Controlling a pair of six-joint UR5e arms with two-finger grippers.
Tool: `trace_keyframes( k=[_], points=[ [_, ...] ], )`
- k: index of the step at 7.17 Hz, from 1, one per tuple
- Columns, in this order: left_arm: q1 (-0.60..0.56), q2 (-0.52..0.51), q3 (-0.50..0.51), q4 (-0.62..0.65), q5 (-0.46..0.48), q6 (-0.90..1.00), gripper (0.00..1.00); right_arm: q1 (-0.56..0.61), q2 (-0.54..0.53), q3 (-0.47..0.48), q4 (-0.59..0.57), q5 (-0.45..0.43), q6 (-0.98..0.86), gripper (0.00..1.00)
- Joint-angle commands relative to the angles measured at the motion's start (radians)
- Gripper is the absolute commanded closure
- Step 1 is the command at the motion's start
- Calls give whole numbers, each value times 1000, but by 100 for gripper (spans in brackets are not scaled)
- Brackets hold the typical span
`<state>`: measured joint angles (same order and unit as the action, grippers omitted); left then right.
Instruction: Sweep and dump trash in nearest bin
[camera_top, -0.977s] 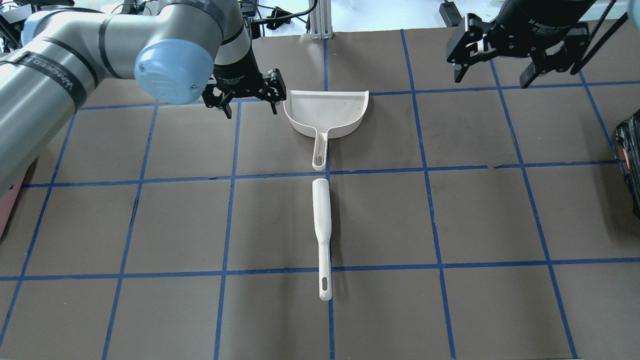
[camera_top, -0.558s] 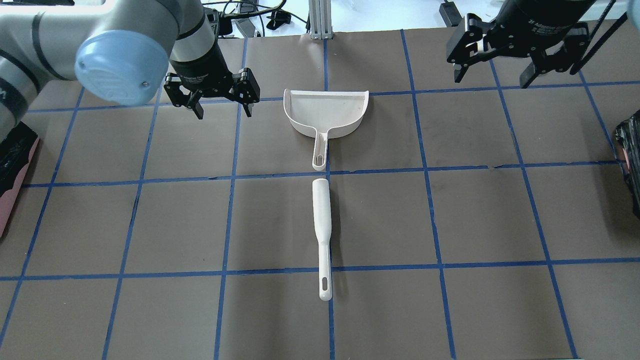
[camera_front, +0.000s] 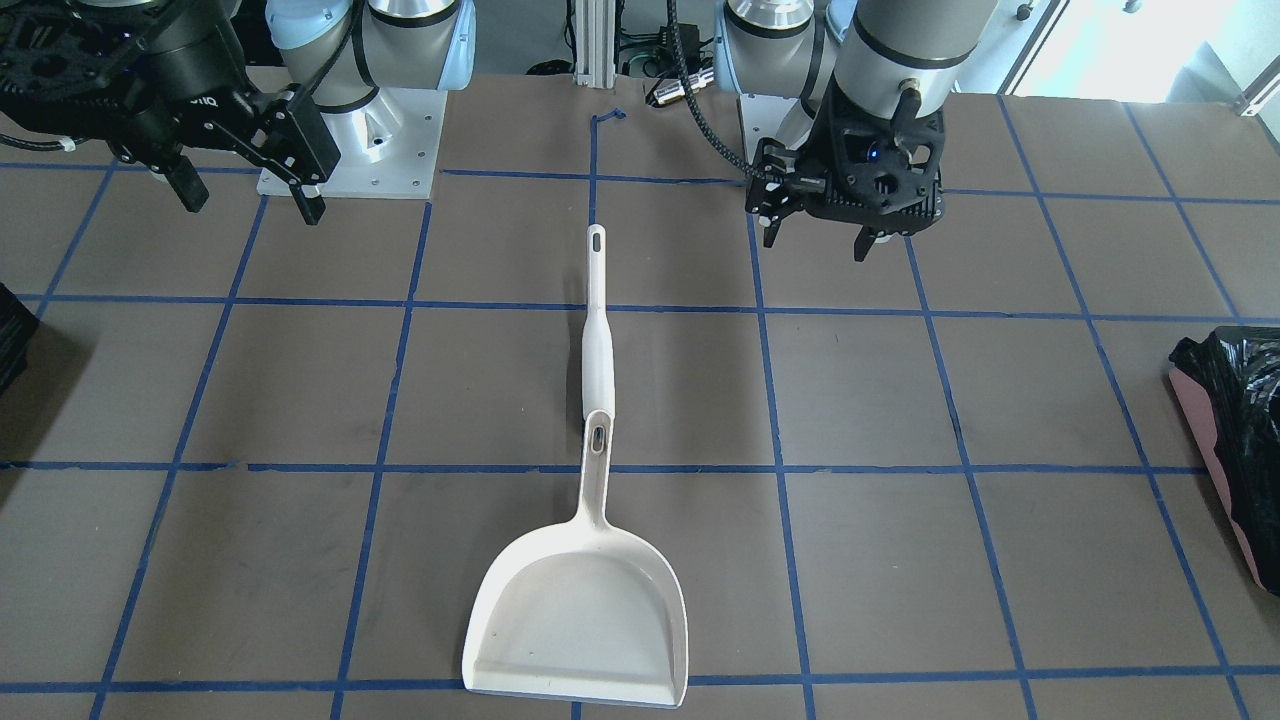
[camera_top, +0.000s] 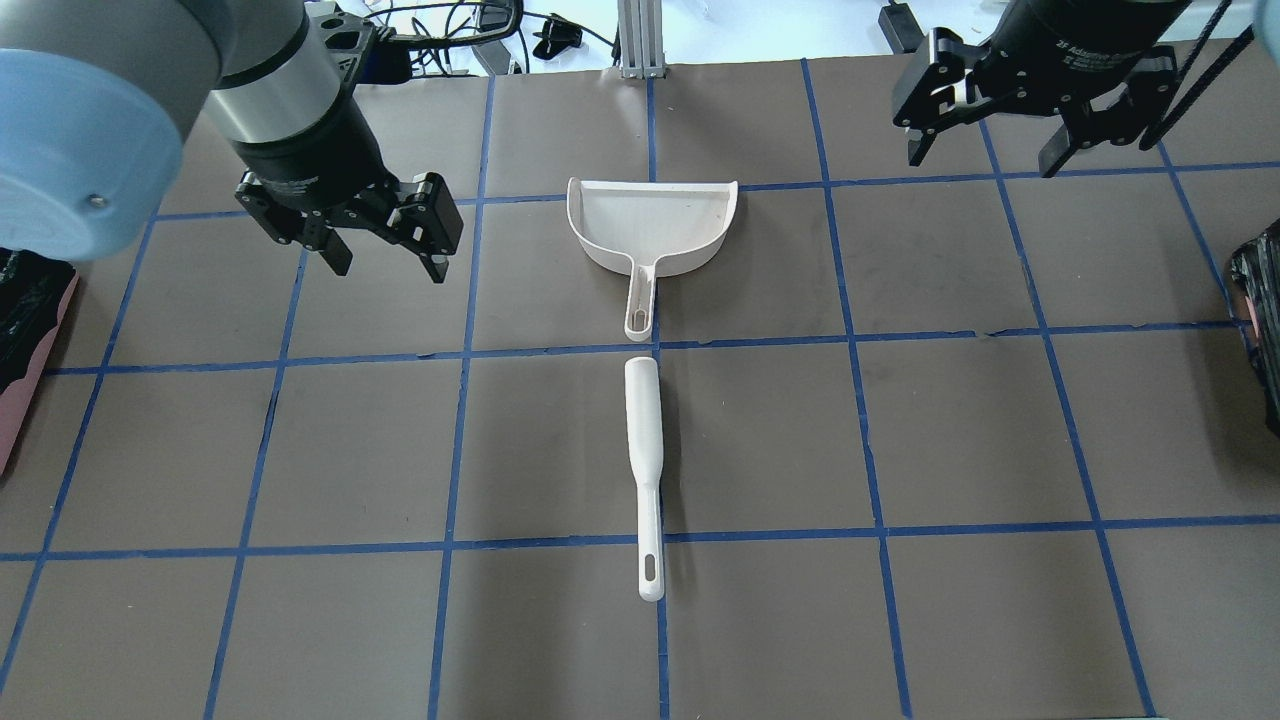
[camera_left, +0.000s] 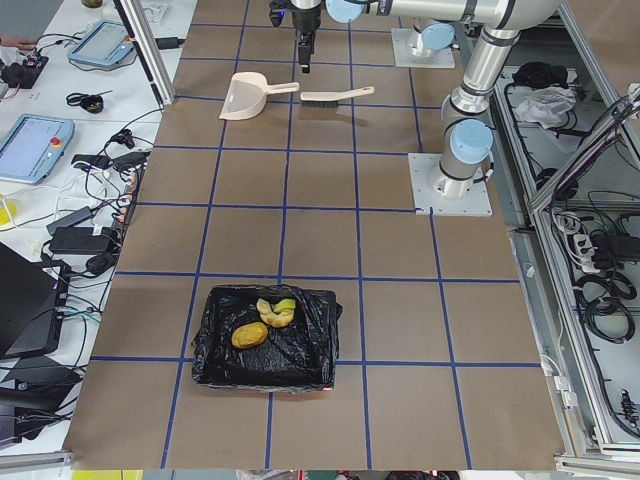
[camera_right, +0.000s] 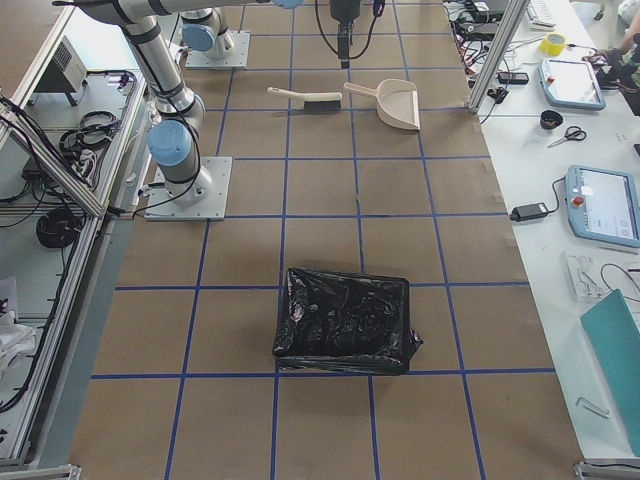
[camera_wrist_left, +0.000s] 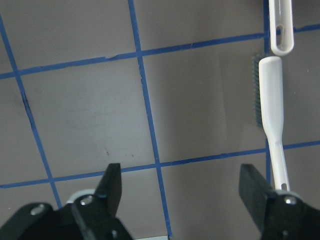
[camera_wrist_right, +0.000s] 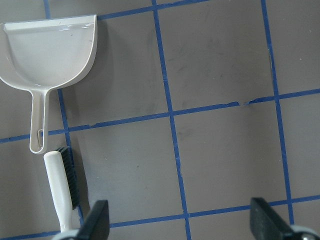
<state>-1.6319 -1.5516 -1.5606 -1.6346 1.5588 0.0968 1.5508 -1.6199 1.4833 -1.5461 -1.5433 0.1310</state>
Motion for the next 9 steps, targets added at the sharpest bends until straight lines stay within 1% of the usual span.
trace_keyframes(
  k=[1,2,4,7,8,9],
  points=[
    [102,42,-3,-44,-2,86,7,0,0,0,0,2,-1,0],
    [109,42,-1,-31,4,72,0,0,0,2,0,2,-1,0],
    [106,56,-9,-17,3,34,0,0,-2,8,-2,0,-1,0],
    [103,54,-16,-16,1,32,0,0,-2,8,-2,0,-1,0],
    [104,51,-27,-1,1,34,0,0,-2,8,-2,0,1,0],
    [103,41,-42,48,0,31,0,0,-2,8,0,0,-1,0]
  ],
)
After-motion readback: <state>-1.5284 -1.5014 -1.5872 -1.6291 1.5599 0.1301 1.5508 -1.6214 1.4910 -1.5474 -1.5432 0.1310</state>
